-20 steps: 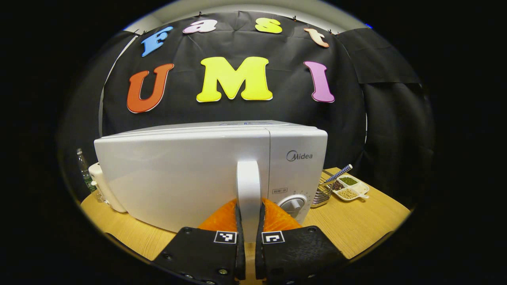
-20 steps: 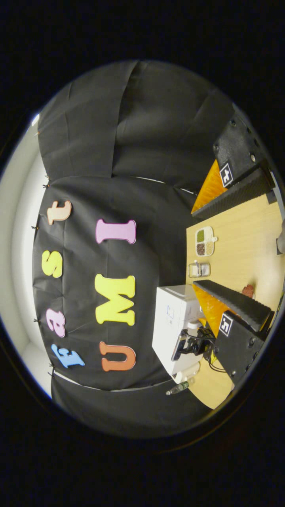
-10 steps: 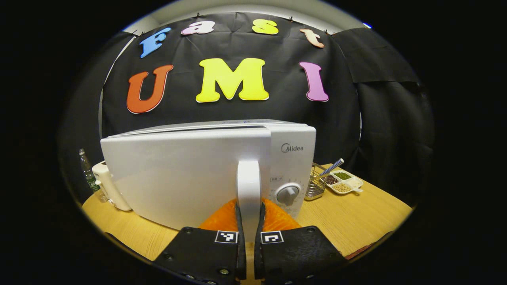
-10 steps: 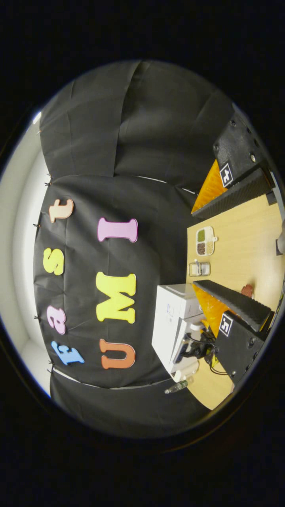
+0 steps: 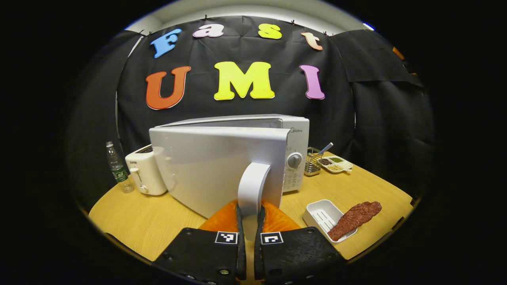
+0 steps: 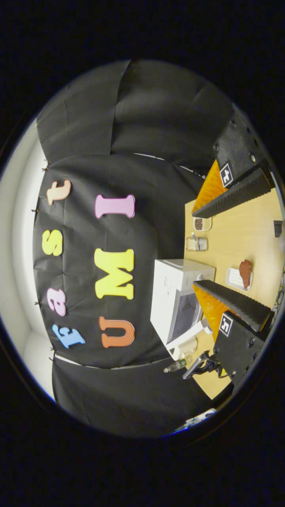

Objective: Open the microwave oven with the left hand, put the food in, and close the microwave oven.

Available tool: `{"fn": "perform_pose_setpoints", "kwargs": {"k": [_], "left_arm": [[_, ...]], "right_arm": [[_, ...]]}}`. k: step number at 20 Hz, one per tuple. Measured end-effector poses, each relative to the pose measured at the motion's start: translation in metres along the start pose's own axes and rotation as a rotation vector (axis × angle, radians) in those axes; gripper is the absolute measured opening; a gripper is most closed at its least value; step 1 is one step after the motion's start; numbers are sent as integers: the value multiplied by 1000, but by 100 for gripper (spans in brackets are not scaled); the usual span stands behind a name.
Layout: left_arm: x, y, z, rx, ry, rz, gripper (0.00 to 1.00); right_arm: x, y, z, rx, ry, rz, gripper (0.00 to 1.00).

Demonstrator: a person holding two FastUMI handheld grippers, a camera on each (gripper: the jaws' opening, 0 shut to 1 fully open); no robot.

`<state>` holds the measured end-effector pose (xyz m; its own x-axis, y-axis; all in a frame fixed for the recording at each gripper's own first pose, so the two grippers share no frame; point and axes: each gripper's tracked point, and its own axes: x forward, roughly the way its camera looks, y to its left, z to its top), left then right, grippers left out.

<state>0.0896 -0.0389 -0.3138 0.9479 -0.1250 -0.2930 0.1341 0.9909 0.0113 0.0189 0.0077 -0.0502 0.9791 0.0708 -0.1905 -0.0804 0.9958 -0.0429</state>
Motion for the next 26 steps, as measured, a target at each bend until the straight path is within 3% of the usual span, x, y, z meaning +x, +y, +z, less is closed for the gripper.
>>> {"fn": "perform_pose_setpoints", "kwargs": {"k": [3,4,5,7,9,10,11,12,13,14,15,17,18,26], "left_arm": [[-32,31,-12,1,27,62,8],[-40,43,-16,1,37,90,18],[-46,54,-18,6,46,119,10],[-64,79,-24,29,61,183,13],[-77,105,-28,35,66,226,18],[-82,116,-30,16,70,231,33],[-87,124,-33,0,77,238,37],[-90,132,-34,-8,81,241,35],[-93,135,-35,-10,85,235,48],[-96,140,-35,-9,86,238,51],[-99,148,-35,-14,80,244,43],[-105,157,-38,-38,80,249,71],[-114,159,-37,-26,75,254,98],[-137,202,-34,59,53,326,97]], "right_arm": [[-5,21,-7,9,6,51,95],[-7,27,-9,10,6,64,95],[-8,32,-10,8,7,74,95],[-10,41,-12,7,7,91,95],[-12,49,-13,11,5,106,95],[-12,53,-15,12,7,112,95],[-12,56,-16,13,9,119,95],[-13,60,-18,13,10,124,95],[-13,64,-19,14,12,133,95],[-13,69,-21,14,14,139,95],[-14,73,-21,12,14,146,95],[-15,78,-25,5,17,151,95],[-15,80,-27,5,20,154,95],[-9,83,-43,-5,40,164,95]]}}
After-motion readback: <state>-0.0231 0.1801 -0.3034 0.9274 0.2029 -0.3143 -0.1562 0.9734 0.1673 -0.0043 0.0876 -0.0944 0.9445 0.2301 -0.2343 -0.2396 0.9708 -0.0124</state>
